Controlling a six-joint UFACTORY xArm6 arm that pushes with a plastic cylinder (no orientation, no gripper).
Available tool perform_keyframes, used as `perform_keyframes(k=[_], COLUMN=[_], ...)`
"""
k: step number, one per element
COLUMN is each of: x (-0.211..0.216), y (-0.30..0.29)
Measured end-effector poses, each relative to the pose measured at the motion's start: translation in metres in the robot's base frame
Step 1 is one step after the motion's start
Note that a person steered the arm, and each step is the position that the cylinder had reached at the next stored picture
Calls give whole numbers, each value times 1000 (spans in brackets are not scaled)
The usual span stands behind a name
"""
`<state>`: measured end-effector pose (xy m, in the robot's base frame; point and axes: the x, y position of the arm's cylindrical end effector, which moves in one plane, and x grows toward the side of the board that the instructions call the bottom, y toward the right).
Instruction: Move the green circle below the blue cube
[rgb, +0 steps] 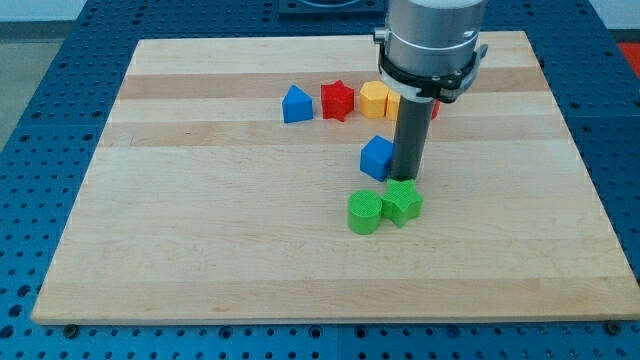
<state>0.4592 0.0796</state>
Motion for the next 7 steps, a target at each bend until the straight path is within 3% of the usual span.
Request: perform_keyframes(k=[1,2,3,4,5,7], x=[-7,34,39,30,-20,-52], y=[0,-2,-11,-22,-22,-22])
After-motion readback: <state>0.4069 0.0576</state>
